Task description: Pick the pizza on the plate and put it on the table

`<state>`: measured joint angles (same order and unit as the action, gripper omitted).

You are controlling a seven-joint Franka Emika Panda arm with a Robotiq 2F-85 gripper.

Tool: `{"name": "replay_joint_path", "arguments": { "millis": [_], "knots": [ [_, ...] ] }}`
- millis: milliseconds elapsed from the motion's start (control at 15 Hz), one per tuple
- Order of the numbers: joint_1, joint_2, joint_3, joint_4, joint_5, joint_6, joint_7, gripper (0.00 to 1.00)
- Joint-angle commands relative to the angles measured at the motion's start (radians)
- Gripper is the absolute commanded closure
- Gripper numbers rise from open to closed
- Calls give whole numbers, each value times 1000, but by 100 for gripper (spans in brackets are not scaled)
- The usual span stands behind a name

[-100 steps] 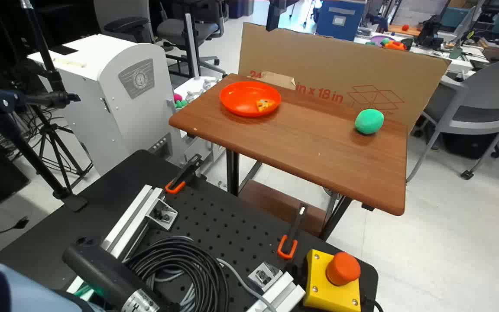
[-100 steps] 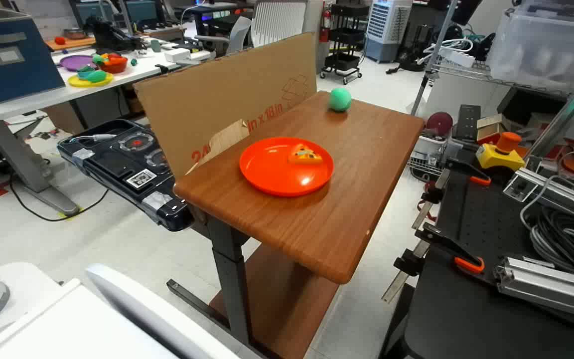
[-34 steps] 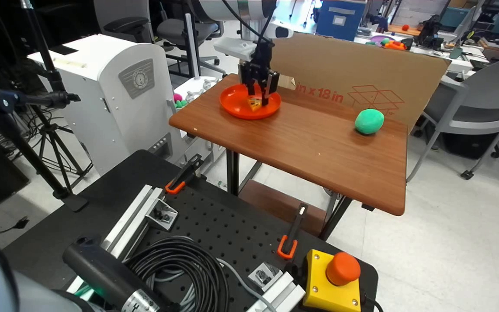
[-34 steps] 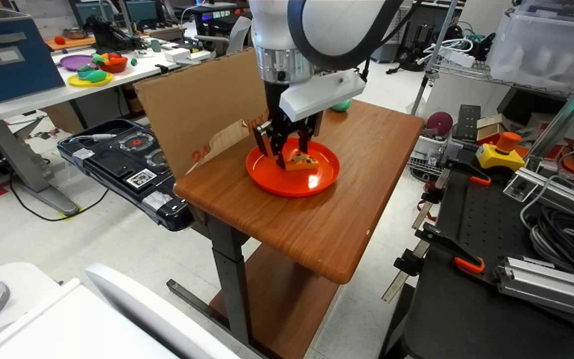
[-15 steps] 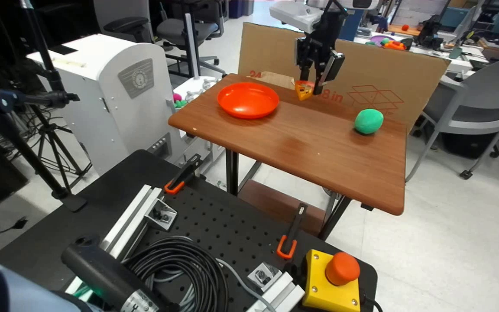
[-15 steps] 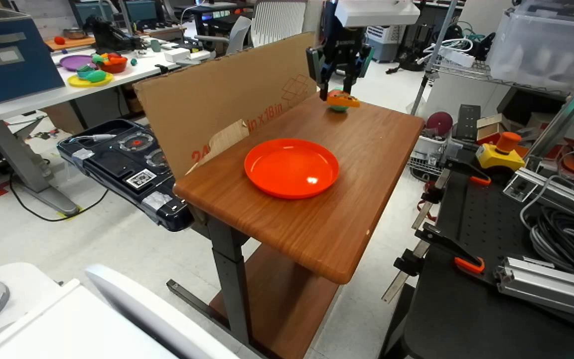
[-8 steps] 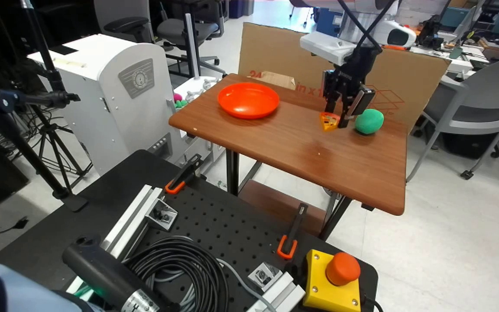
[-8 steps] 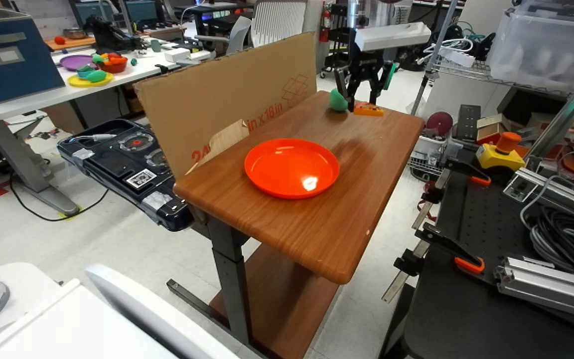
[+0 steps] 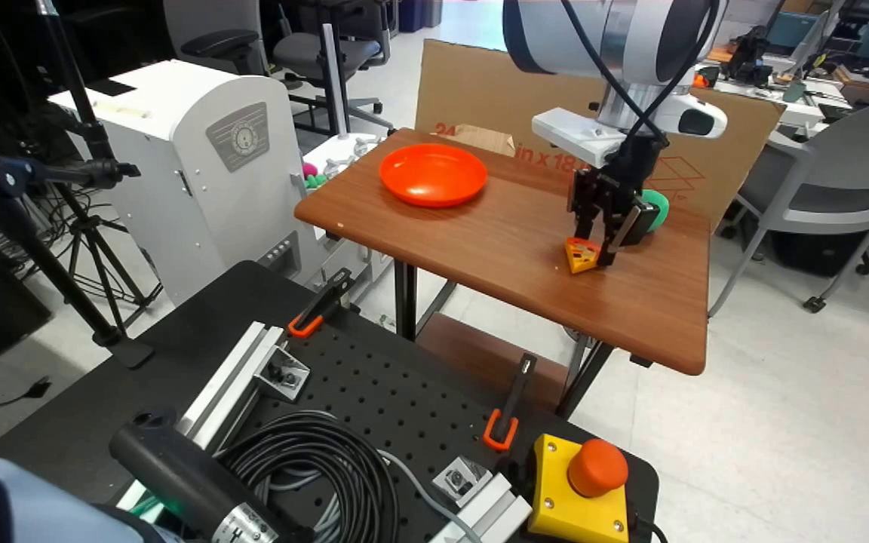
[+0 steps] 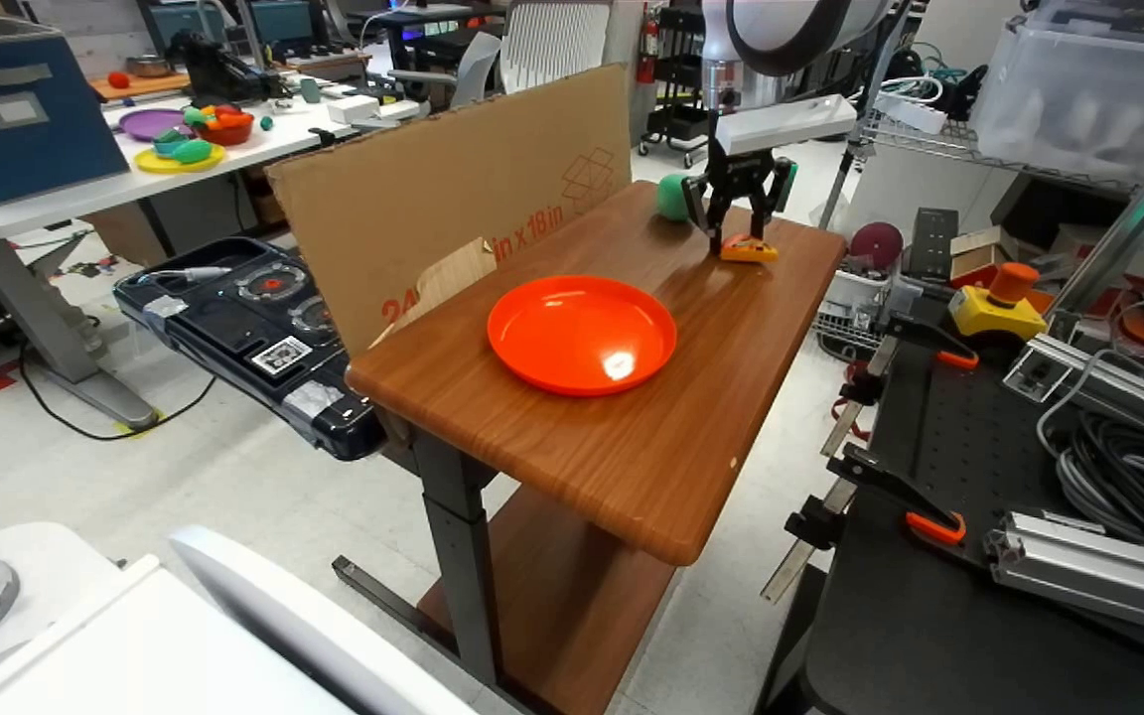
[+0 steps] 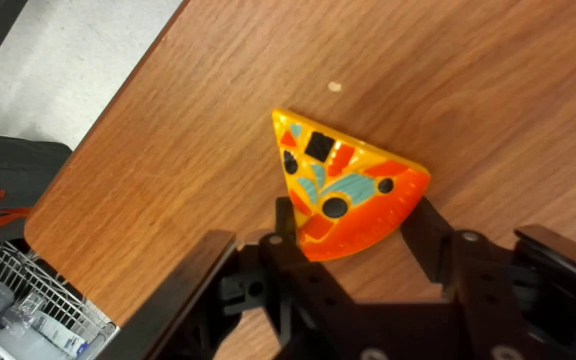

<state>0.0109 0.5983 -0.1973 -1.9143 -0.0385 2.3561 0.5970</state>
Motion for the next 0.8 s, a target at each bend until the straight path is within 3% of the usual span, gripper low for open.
{"name": "replay_joint_path", "arguments": {
  "millis": [0, 200, 467, 533, 733],
  "knots": [
    [18, -1, -15, -23, -18, -4, 2, 17],
    [22, -71, -9, -80, -20, -16, -9, 0],
    [43, -233, 15, -206, -4, 14, -14, 0],
    [29, -112, 6, -105, -12, -3, -4, 0],
    [41, -208, 20, -169, -15, -5, -2, 0]
  ]
}}
